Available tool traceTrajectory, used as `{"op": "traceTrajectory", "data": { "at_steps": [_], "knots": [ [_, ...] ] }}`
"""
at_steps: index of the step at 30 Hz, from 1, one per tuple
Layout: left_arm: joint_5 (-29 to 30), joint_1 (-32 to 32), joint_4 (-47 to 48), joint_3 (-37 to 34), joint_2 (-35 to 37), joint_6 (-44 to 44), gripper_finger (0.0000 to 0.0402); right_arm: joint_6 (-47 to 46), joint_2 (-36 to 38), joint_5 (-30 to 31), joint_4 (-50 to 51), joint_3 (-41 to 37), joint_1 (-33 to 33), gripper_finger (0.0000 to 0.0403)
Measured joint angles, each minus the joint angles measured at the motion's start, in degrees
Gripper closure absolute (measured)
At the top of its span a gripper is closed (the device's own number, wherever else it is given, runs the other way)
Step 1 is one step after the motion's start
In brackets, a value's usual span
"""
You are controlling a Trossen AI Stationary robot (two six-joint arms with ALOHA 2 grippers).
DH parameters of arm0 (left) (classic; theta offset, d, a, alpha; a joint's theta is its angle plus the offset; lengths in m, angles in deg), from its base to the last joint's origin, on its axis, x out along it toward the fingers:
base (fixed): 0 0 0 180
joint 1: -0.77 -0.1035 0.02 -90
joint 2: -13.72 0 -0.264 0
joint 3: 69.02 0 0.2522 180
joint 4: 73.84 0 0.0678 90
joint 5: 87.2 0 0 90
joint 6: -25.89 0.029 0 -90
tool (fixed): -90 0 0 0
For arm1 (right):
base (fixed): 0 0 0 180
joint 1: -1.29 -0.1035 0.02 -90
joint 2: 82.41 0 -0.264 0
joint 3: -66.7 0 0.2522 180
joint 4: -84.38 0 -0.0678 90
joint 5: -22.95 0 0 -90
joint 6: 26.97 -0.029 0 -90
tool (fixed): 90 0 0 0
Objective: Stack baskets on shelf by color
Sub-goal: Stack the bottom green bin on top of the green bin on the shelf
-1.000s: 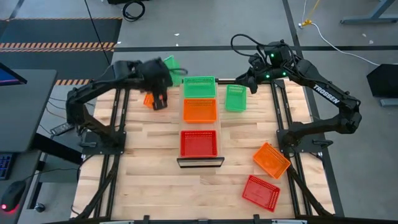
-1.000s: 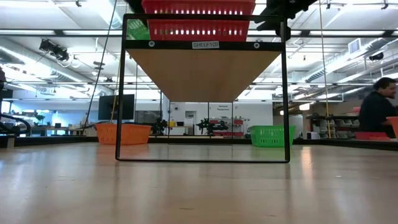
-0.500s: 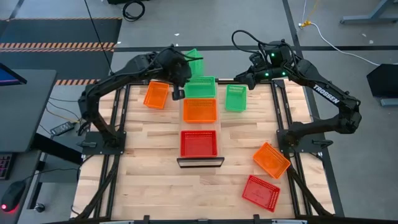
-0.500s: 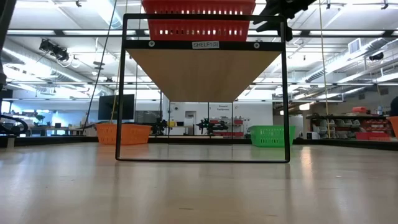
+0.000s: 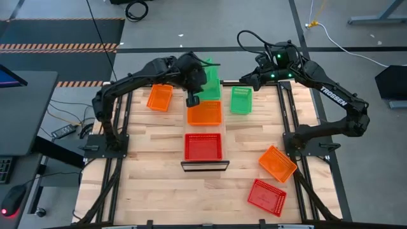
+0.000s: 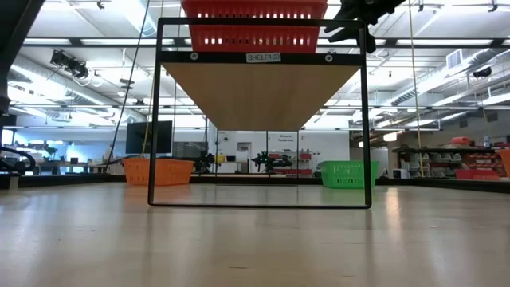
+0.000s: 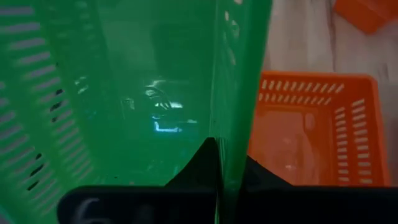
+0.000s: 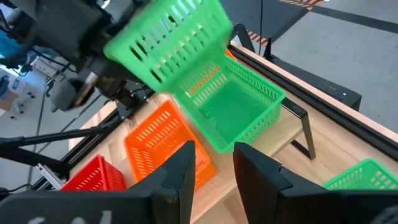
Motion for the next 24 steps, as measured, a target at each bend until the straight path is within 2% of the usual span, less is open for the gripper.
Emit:
{"op": "traceTrajectory", "data": {
  "at_steps": [12,24],
  "knots": [
    [0.66,1.2,4.38,0.0,-2.03,0.27,0.0395,0.22,0.0,-0.06,0.07,0.0,0.0,0.0288],
    [1.1,1.17,4.29,0.0,-2.03,-1.14,0.0345,0.24,0.0,-0.55,0.11,0.0,0.0,0.0288]
  ]
}}
